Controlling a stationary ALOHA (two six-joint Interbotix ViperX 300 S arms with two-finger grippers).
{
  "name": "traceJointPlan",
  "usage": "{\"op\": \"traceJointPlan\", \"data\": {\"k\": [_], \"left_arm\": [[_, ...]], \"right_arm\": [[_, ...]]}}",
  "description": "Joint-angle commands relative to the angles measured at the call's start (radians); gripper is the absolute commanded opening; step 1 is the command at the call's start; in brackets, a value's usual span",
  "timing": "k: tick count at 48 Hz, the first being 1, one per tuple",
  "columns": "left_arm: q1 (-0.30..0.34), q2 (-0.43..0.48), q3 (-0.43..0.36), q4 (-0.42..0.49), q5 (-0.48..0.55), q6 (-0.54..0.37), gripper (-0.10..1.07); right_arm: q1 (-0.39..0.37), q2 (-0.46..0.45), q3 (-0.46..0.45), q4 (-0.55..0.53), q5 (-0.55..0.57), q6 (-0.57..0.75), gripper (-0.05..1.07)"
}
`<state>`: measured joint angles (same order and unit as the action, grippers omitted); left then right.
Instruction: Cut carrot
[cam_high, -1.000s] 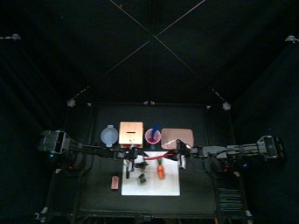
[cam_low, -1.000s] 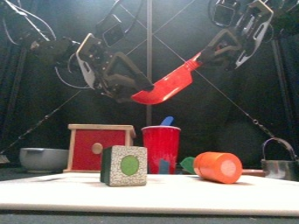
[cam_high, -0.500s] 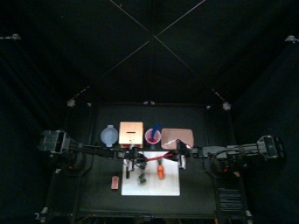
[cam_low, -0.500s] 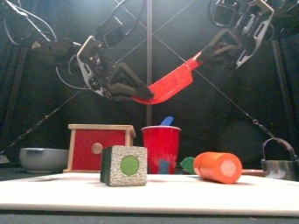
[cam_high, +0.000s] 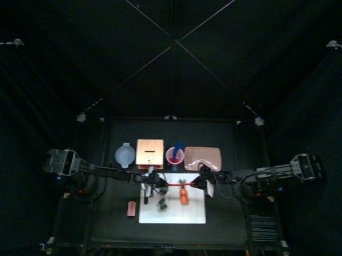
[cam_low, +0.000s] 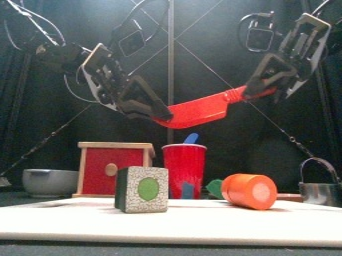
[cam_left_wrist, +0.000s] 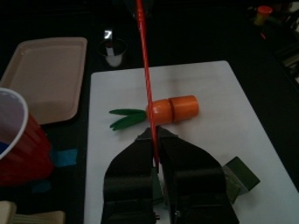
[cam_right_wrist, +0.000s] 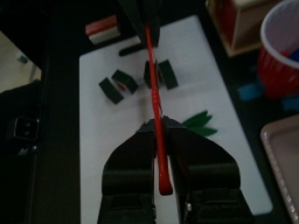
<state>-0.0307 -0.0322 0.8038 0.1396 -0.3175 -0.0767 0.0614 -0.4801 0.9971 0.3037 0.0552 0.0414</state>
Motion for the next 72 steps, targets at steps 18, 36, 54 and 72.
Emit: {"op": "traceJointPlan", "data": {"k": [18, 36, 54, 72], "left_arm": [[-0.064, 0.083, -0.091, -0.009, 0.051, 0.002, 0.35], [-0.126, 0.186, -0.176, -0.011, 0.06, 0.0, 0.36], [-0.117, 0.224, -0.202, -0.028, 0.077, 0.003, 0.36], [-0.117, 0.229, -0.21, -0.041, 0.101, 0.0, 0.36]], "right_arm": [[0.072, 0.098, 0.029, 0.002, 0.051, 0.101, 0.37], [0.115, 0.089, 0.035, -0.026, 0.141, 0.1, 0.31], [0.074, 0.087, 0.021, -0.216, 0.206, 0.101, 0.31], [0.057, 0.087, 0.028, -0.258, 0.213, 0.101, 0.31]]}}
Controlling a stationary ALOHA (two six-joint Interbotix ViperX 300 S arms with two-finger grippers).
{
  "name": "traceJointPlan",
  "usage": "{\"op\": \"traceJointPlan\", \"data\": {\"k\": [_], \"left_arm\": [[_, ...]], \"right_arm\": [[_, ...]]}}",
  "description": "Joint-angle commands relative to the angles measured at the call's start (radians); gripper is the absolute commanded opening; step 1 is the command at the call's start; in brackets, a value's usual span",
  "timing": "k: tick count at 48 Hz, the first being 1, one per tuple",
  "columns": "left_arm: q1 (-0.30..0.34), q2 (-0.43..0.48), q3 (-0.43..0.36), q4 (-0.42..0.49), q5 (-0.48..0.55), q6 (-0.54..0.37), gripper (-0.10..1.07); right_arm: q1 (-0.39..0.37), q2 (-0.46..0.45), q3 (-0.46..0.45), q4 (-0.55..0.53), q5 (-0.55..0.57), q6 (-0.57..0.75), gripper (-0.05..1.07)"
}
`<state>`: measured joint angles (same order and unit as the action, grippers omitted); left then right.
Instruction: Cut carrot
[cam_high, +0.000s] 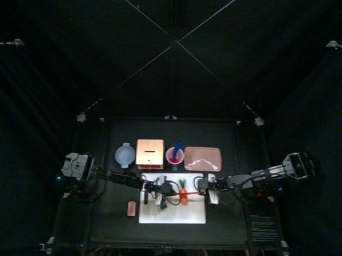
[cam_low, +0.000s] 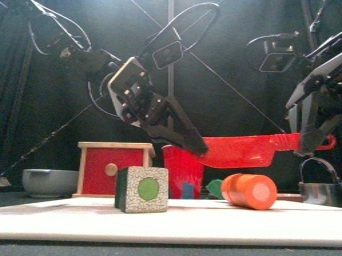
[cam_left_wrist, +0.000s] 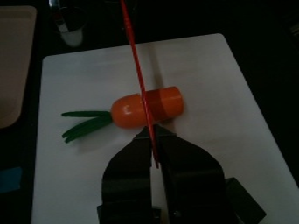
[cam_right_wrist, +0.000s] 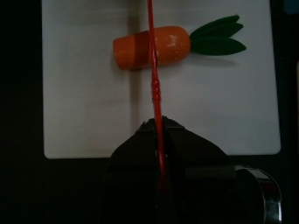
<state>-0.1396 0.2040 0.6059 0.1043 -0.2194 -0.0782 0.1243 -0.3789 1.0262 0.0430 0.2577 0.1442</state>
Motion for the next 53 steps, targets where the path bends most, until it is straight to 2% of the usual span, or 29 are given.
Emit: {"op": "traceJointPlan", "data": {"k": [1, 34, 53], "left_arm": [[-0.009, -0.008, -0.012, -0.008, 0.003, 0.003, 0.36], [-0.02, 0.023, -0.017, -0.044, 0.005, 0.003, 0.36], [-0.015, 0.029, 0.003, -0.043, 0.049, 0.003, 0.36]], "right_arm": [[-0.006, -0.014, 0.0, 0.005, 0.011, -0.002, 0.31], [-0.006, 0.015, 0.002, -0.015, -0.006, -0.003, 0.3], [0.002, 0.101, -0.006, -0.015, -0.055, -0.003, 0.3]]}}
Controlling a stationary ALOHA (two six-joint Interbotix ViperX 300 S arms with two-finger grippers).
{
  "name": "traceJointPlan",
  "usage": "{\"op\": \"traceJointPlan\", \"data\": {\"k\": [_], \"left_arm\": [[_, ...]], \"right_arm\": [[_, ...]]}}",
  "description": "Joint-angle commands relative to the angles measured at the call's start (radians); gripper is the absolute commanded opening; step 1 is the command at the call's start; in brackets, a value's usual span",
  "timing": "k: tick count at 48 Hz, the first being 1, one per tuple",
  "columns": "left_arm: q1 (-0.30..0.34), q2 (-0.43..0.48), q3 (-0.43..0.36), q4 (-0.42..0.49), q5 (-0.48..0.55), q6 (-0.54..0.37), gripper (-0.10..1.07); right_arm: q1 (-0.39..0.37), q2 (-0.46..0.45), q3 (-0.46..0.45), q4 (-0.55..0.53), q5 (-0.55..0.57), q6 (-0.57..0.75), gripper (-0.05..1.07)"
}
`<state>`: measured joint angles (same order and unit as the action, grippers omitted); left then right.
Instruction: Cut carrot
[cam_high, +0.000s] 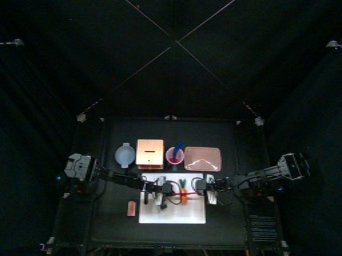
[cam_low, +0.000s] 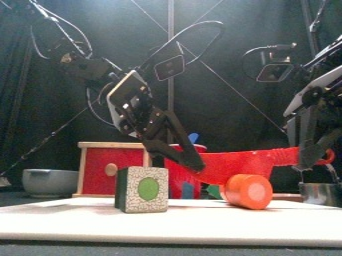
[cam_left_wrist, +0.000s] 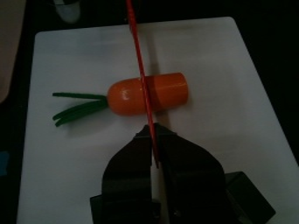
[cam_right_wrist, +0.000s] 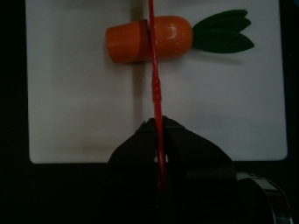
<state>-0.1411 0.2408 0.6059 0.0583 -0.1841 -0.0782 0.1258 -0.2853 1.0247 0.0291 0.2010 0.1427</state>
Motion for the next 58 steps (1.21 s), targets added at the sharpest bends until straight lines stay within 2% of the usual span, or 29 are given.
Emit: {"op": "traceJointPlan", "data": {"k": [1, 22, 58], "left_arm": [[-0.014, -0.008, 0.002, 0.003, 0.018, 0.003, 0.36], [-0.009, 0.011, 0.002, 0.005, 0.051, 0.005, 0.36], [-0.009, 0.011, 0.002, 0.006, 0.074, 0.005, 0.36]], "right_arm": [[0.0, 0.012, -0.005, 0.0, 0.002, 0.0, 0.3], [0.006, 0.098, -0.023, 0.002, -0.009, -0.002, 0.3], [0.015, 0.124, -0.043, 0.003, -0.051, -0.002, 0.3]]}}
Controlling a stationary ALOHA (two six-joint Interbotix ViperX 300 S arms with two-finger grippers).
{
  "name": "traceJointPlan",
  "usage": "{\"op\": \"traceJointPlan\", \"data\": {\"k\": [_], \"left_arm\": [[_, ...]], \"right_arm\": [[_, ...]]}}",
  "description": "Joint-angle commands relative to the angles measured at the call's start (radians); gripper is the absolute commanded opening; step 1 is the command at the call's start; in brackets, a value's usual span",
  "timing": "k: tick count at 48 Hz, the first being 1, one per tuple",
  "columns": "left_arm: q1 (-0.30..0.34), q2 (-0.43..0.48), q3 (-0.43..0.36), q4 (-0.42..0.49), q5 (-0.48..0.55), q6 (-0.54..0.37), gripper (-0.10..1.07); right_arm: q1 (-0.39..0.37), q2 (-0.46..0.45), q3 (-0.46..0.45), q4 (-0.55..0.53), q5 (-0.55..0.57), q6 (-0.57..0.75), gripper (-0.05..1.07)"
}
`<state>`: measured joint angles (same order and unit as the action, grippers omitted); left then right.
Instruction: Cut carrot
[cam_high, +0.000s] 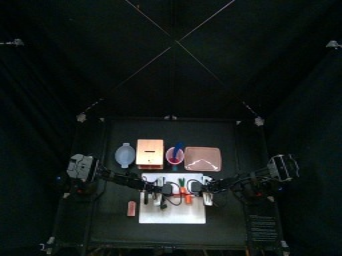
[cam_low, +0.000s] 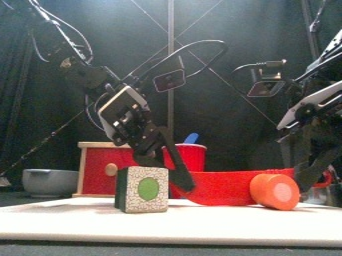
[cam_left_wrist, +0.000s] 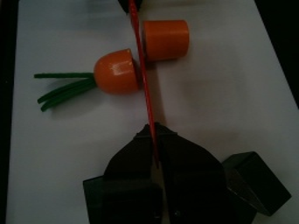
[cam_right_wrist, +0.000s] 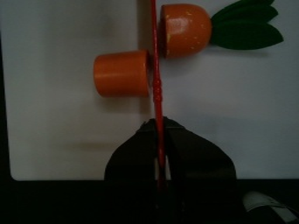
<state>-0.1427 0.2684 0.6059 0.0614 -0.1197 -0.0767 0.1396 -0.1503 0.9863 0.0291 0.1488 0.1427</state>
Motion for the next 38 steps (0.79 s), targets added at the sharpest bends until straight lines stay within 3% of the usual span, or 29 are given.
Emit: {"op": "traceJointPlan", "data": {"k": [1, 38], "left_arm": [[-0.008, -0.017, 0.002, 0.003, 0.011, 0.003, 0.36], [-0.008, -0.06, -0.018, 0.006, 0.011, 0.005, 0.36]], "right_arm": [[0.002, -0.012, -0.003, 0.003, 0.003, 0.0, 0.3], [0.014, -0.028, -0.008, 0.026, 0.005, 0.0, 0.3]]}}
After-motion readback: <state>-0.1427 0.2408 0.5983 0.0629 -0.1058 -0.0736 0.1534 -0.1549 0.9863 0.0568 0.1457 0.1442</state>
